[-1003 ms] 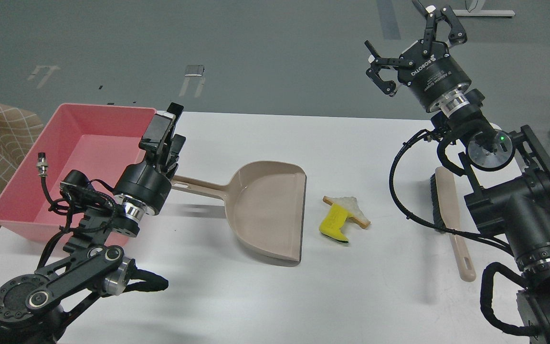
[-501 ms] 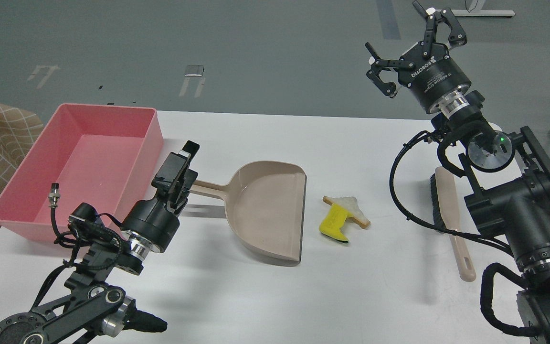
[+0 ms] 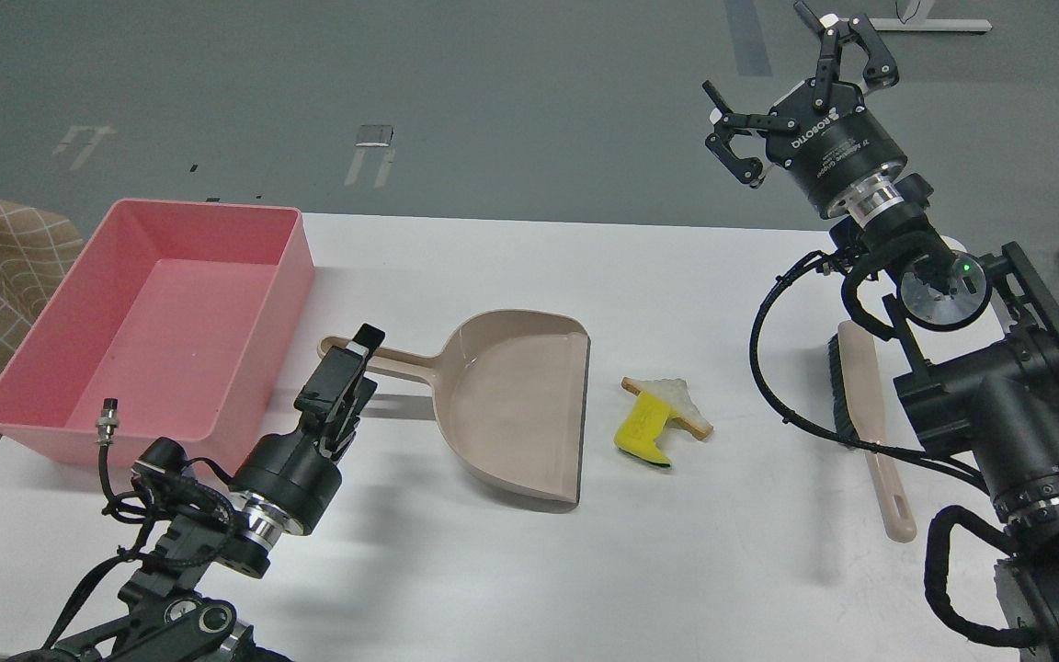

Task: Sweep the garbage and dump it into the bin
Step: 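Lower the left gripper to the beige dustpan handle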

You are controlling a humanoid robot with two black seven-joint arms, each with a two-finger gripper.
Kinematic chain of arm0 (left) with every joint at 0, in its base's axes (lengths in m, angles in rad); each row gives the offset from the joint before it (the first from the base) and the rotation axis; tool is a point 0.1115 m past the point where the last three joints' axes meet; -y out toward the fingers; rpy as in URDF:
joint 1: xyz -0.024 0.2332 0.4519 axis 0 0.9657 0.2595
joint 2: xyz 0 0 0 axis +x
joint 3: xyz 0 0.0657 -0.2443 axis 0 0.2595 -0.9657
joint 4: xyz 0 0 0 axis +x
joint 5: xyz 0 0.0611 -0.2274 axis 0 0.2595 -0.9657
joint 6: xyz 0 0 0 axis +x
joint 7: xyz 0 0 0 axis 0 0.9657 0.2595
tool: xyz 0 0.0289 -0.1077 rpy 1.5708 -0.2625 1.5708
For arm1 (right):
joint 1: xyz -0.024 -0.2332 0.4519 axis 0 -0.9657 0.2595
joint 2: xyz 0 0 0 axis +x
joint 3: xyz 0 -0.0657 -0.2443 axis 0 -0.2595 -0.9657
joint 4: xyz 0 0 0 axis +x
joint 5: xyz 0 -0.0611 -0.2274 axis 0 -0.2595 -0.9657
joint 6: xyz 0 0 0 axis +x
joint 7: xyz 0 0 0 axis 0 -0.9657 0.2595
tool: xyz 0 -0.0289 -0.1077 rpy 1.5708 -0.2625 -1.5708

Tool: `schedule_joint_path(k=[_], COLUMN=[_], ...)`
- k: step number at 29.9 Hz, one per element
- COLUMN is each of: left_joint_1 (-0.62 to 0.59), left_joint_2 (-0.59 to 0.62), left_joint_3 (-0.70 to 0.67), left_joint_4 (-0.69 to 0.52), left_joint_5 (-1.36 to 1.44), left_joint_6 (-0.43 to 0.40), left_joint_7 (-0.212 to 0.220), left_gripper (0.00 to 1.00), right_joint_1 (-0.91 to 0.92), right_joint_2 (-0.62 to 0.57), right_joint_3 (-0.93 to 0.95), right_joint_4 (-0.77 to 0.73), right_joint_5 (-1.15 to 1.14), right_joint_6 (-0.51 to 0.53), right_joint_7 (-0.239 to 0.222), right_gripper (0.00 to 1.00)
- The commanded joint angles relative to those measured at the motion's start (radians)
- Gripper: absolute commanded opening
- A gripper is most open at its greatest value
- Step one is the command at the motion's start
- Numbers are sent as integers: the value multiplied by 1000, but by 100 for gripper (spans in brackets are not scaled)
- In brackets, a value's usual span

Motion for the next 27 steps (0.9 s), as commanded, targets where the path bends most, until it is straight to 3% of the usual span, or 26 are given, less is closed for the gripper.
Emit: schedule_joint_path(k=[1,27], left_joint_1=[-5,-157], left_joint_2=[-5,-161], left_joint_3=[0,41], left_joint_4=[53,366], left_joint_5=[-1,-3], left_joint_6=[0,0], left_joint_7=[-2,-11], left_gripper=[97,85], right_joint_1=[0,-11], right_joint_2=[0,2], right_joint_3=[0,0], right_joint_4=[2,14], right_joint_5=[0,0], right_joint_6=[0,0], right_joint_7=[0,0], right_gripper=[100,100])
